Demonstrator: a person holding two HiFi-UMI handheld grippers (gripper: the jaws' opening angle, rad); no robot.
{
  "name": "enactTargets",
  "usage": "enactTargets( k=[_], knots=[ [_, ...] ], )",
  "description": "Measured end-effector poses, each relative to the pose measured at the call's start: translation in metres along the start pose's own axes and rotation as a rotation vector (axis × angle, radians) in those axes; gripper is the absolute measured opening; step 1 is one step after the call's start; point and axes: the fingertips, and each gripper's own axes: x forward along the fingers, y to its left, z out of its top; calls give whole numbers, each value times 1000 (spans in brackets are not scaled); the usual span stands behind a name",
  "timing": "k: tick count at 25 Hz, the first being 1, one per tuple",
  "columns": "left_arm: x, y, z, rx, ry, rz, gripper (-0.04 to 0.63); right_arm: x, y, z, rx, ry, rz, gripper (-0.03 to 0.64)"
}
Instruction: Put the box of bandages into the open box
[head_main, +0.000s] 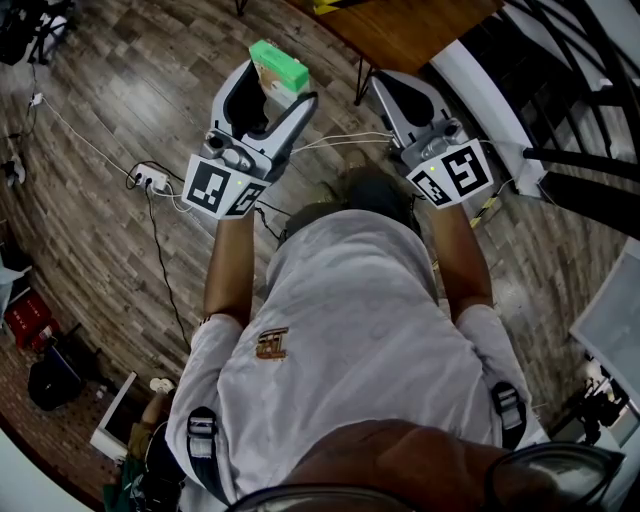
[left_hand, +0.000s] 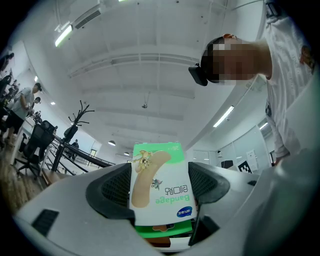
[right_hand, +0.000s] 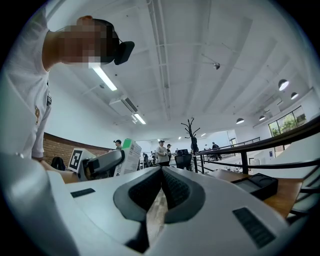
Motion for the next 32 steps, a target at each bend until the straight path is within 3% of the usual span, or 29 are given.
enactTargets(
  k=[11,19,32],
  knots=[
    [30,24,-7,21,7,5,368,22,-40,2,0,-23,1,32],
    [81,78,-11,42,11,21,368,66,-104,7,-2,-37,2,32],
    [195,163,-54,43,49,50,368,135,-241,6,-29,-16,16,32]
  ],
)
